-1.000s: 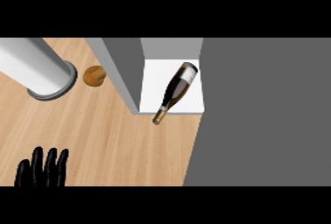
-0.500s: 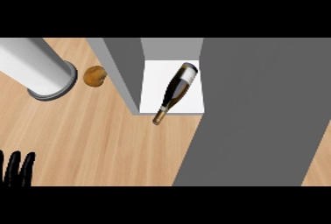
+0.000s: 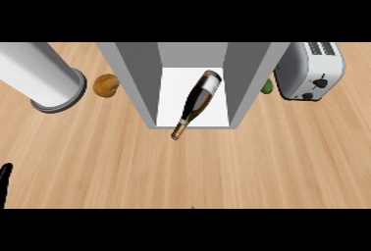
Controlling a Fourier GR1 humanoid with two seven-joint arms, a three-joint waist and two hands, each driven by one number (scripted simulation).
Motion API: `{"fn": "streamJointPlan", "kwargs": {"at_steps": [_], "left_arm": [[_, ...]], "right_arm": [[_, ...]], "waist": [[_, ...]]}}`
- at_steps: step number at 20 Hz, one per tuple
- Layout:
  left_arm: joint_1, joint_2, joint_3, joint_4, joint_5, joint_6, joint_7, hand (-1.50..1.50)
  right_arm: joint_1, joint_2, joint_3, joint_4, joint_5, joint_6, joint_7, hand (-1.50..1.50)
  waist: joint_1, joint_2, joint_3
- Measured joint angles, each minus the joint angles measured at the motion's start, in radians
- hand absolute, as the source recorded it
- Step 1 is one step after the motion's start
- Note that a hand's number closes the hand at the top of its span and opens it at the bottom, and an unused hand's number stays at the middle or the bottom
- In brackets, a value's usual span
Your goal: Pick up the wine, place it into the cabinet and close the cabinet
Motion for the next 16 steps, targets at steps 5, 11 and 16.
{"fn": "streamJointPlan", "kwargs": {"at_steps": [5,11,16], "left_arm": [[0.014,0.01,0.057,0.008,0.04,-0.062,0.018,-1.5],[-0.005,-0.006,0.072,0.011,0.056,-0.099,0.046,-1.5],[-0.017,-0.017,0.071,0.014,0.058,-0.12,0.066,-1.5]], "right_arm": [[-0.096,-0.043,0.036,0.007,0.102,-0.115,0.007,1.5],[-0.251,-0.11,0.069,0.025,0.151,-0.247,0.02,1.5],[-0.385,-0.144,0.079,0.052,0.091,-0.343,0.043,1.5]], "waist": [[0.007,0.001,0.0],[0.014,0.006,0.0],[0.026,0.009,-0.001]]}}
